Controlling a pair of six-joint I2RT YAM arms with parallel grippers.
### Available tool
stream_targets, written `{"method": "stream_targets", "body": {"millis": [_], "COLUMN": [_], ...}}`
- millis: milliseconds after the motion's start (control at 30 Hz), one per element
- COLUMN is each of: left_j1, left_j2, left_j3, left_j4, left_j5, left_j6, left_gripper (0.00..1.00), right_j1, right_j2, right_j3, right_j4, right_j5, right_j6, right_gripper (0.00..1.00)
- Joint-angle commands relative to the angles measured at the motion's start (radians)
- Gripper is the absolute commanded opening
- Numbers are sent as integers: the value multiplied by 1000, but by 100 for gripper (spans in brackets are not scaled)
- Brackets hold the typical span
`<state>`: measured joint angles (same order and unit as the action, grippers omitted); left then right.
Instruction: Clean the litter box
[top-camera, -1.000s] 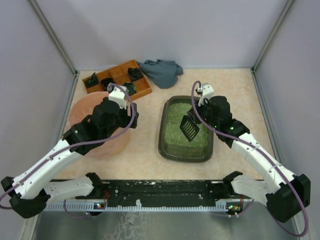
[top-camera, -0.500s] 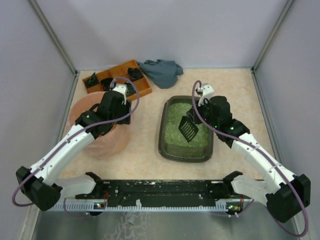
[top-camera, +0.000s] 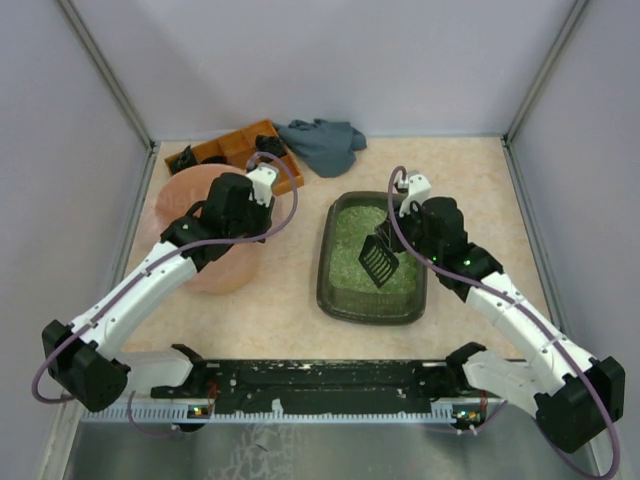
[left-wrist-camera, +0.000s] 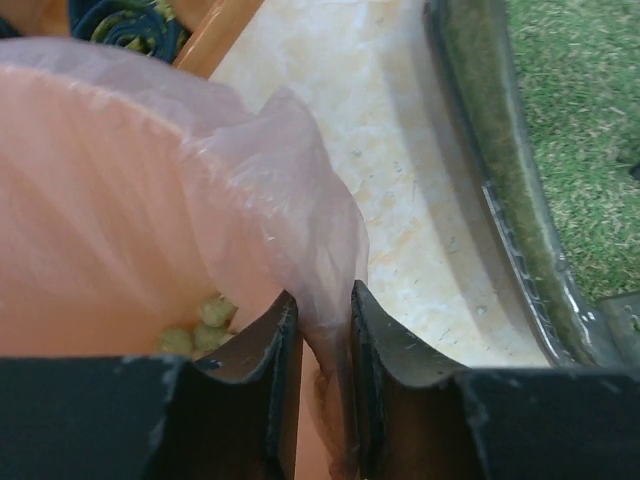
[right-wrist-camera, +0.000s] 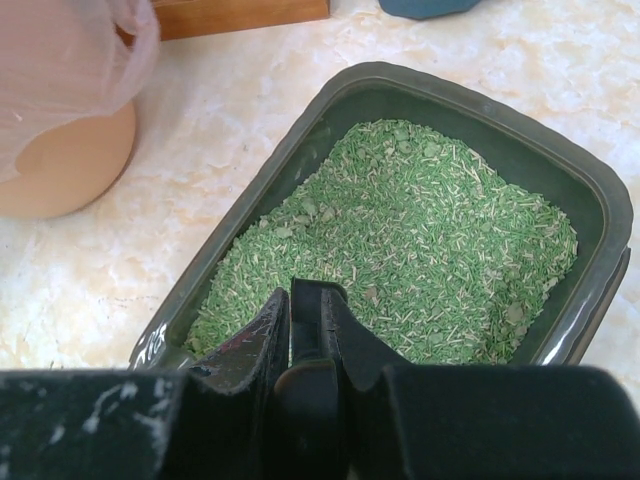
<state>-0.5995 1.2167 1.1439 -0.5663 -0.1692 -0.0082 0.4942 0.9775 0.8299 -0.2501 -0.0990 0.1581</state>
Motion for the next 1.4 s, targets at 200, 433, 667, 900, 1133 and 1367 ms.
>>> {"method": "stream_targets", "body": {"millis": [200,433,667,900,1133,1367], "left_j1": [0,1,1,1,1,1], "left_j2": [89,101,119,45,90,165], "left_j3": [23,55,91,-1,59,148], "left_j4": [231,291,116,26,-69,-183], "left_j5": [341,377,182,120,49,-49], "left_j6": [125,139,119,86,94,90], "left_gripper": [19,15,26,54,54,45], "right_j1": [-6,-6,-6,-6,-6,-6], "right_j2": [-48,-58,-56,-36,-28,-35], "right_j3": [-3,-2,-5,-5,1,3], "right_j4": [35,17,24,44,50,36], "right_j5": [22,34,33,14,2,10], "right_j6": [-2,-10,-11,-2,6,5], "right_gripper": [0,0,0,0,0,0]}}
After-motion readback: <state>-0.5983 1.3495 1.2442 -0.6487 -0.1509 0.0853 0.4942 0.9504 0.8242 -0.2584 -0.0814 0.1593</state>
